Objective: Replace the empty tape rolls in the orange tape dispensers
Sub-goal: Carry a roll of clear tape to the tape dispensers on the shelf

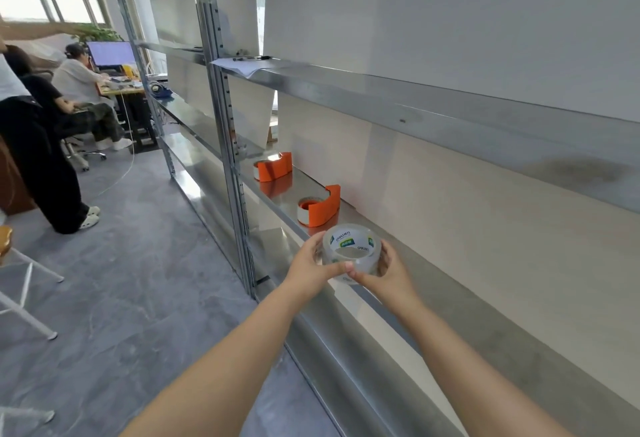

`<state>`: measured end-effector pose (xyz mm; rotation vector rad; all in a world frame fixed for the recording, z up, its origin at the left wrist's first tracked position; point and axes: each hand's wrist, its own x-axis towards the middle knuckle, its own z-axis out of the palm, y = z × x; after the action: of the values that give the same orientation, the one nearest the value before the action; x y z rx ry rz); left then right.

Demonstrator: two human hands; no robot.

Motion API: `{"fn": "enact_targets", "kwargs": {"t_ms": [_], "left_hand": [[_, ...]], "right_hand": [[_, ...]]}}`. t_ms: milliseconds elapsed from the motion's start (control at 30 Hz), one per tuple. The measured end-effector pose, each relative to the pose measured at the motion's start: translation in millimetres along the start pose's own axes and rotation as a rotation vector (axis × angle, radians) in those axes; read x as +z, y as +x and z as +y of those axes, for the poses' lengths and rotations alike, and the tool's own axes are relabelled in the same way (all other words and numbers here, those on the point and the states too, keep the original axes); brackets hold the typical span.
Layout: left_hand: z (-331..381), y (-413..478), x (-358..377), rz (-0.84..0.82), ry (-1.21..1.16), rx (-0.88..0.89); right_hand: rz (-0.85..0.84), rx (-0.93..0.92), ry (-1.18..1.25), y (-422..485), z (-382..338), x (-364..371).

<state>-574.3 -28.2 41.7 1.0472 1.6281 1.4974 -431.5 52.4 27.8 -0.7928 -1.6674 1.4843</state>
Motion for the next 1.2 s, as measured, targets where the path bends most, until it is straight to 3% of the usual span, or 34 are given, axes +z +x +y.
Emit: {"fn": "enact_targets", "kwargs": {"t_ms": [533, 900, 1200], "left_hand": [[-6.1, 164.3, -49.3, -0.111, 0.091, -0.003], [-20.3, 268.1, -139.5, -0.118, 0.082, -0.046], [-46.8, 369.7, -234.6, -0.299, 0.184, -0.023]], "right_hand": [[0.082, 0.006, -0.147, 159.3, 23.7, 38.3], [0.106, 0.028, -0.193, 265.7, 34.1, 121.1], [0.240, 0.076, -0.246, 334.8, 42.5, 215.6]]}}
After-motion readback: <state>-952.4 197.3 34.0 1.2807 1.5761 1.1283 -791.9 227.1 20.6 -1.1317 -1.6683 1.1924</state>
